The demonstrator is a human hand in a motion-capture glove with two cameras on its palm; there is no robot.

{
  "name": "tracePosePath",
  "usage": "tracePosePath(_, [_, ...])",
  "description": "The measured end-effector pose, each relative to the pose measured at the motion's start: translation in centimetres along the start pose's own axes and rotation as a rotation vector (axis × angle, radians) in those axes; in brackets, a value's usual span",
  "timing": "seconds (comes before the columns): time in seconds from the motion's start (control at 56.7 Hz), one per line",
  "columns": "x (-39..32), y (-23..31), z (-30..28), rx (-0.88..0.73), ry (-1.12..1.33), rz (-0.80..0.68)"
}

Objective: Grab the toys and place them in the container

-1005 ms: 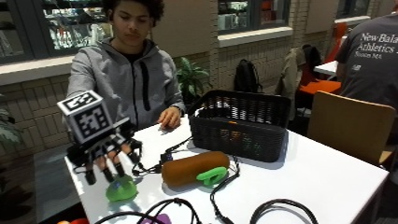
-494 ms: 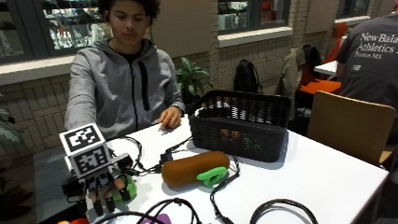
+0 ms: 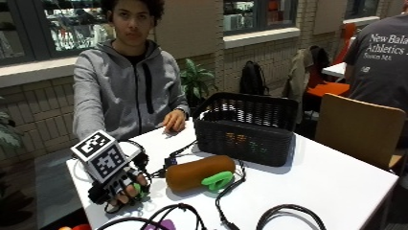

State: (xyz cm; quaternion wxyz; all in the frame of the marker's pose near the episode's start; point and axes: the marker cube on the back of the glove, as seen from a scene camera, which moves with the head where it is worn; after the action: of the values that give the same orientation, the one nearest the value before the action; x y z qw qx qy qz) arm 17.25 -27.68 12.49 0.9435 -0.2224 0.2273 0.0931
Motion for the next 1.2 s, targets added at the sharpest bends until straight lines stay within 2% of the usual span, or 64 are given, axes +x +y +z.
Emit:
tracePosePath(0.176, [-0.9,0.1,-0.8,0.017,-0.004,-0.023])
tracePosePath(0.335, [-5.0,-0.7,-5.1,0.104,-0.023,-0.115])
tracePosePath(0.423, [-10.0,-1.4,-8.0,0.124,-0.026,-0.212])
tracePosePath(0.564, [-21.7,-1.5,-9.6,0.128,-0.005,-0.496])
tracePosePath(0.776, [-36.7,-1.9,-8.0,0.073,0.025,-0.716])
tracePosePath(0.899, [-42.3,-1.8,-5.7,0.027,0.083,-0.74])
tracePosePath(0.97, [-43.6,-1.7,-4.5,-0.054,0.113,-0.711])
tracePosePath(1.058, [-43.2,-1.8,-3.7,-0.194,0.129,-0.691])
tracePosePath(1.199, [-39.2,-3.0,-4.5,-0.143,0.064,-0.63])
